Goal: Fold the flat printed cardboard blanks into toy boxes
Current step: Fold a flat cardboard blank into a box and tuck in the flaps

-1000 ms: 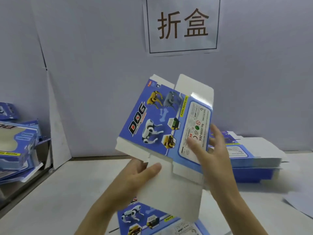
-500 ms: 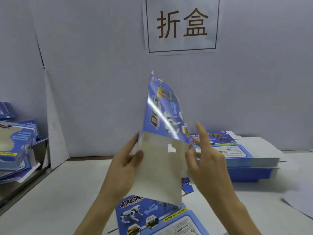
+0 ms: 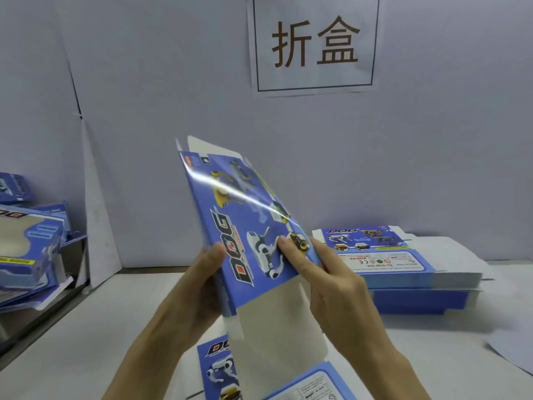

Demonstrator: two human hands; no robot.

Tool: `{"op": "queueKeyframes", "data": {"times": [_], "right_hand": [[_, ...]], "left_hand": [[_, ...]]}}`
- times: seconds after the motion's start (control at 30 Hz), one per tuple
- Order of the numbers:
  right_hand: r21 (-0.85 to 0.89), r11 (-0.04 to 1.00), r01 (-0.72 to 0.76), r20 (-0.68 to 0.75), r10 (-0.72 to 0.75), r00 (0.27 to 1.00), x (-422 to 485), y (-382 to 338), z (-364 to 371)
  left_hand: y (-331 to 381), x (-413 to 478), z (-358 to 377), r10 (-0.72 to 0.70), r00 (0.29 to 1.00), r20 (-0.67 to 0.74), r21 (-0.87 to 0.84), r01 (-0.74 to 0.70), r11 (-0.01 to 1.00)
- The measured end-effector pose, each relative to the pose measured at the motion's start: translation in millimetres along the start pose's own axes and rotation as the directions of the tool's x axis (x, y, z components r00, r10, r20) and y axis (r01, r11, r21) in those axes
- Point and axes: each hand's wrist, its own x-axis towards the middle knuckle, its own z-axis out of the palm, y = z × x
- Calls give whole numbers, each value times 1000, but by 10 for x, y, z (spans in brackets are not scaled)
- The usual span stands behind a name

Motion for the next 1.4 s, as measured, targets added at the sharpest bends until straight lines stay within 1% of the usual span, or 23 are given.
{"op": "queueKeyframes", "data": {"times": [0.03, 0.07, 0.1, 0.13, 0.17, 0.2, 0.23, 0.27, 0.3, 0.37, 0.43, 0.53, 0.63, 0.73, 0.8, 0.87, 0.93, 1.07, 1.2, 1.27, 1.33, 1.37, 1.4], "right_hand": [[9, 1000, 2, 34, -2, 999, 5, 28, -21], [73, 997, -39, 70, 34, 997, 14, 65, -60], [197, 971, -133, 132, 108, 985, 30, 91, -111], [357, 897, -262, 233, 185, 955, 36, 126, -164], [514, 760, -397, 342, 243, 908, 39, 156, -218], [619, 598, -509, 426, 288, 858, 50, 178, -263], [666, 461, -587, 474, 346, 810, 70, 194, -297], [678, 389, -624, 486, 401, 777, 90, 196, -319], [678, 357, -642, 478, 448, 755, 113, 189, -327], [679, 360, -640, 411, 536, 737, 116, 201, -318], [708, 339, -619, 360, 581, 730, 126, 203, -317], [694, 371, -617, 357, 568, 742, 126, 244, -363], [704, 313, -638, 423, 538, 729, 133, 284, -435], [766, 314, -562, 354, 524, 775, 134, 317, -488], [778, 356, -518, 302, 510, 805, 132, 303, -496], [743, 426, -516, 283, 499, 819, 137, 290, -499], [744, 430, -511, 291, 479, 828, 142, 273, -513], [736, 393, -551, 394, 412, 822, 162, 222, -521], [726, 433, -534, 325, 468, 822, 173, 198, -452], [727, 398, -559, 353, 482, 802, 173, 201, -448], [716, 372, -591, 397, 480, 783, 166, 218, -455], [713, 371, -595, 397, 486, 778, 167, 217, -455], [718, 380, -583, 372, 498, 783, 172, 205, -451]], "left_hand": [[-13, 19, 1, 11, 996, -83, 57, -6, 998], [-26, 33, -16, 13, 991, -135, 89, -1, 996], [-27, 39, -31, 21, 986, -164, 117, -2, 993], [-26, 52, -44, 42, 979, -199, 152, -11, 988], [-23, 52, -59, 70, 968, -239, 187, -25, 982], [-29, 58, -74, 88, 959, -271, 211, -30, 977], [-42, 68, -78, 88, 955, -283, 221, -24, 975], [-63, 71, -72, 70, 956, -285, 229, -3, 974], [-91, 74, -66, 41, 956, -290, 238, 30, 971], [-129, 71, -64, -10, 945, -326, 257, 99, 961], [-115, 55, -71, -15, 954, -301, 266, 100, 959], [-69, 31, -37, 48, 964, -261, 317, 38, 948], [-100, 45, -6, 69, 968, -243, 342, 19, 939], [-75, 41, 28, 40, 980, -196, 410, 45, 911], [-42, 27, 60, 81, 982, -172, 464, 8, 886], [-23, 23, 72, 171, 961, -217, 447, -58, 892], [-8, 23, 68, 228, 936, -268, 456, -86, 886], [47, -27, 72, 232, 942, -244, 468, -95, 878], [7, -7, 93, 277, 923, -266, 539, -96, 837], [-35, 7, 77, 270, 921, -282, 527, -87, 845], [-20, 3, 83, 237, 919, -315, 456, -73, 887], [-19, 13, 89, 221, 923, -316, 448, -60, 892], [-29, 24, 97, 218, 926, -308, 478, -47, 877]]}}
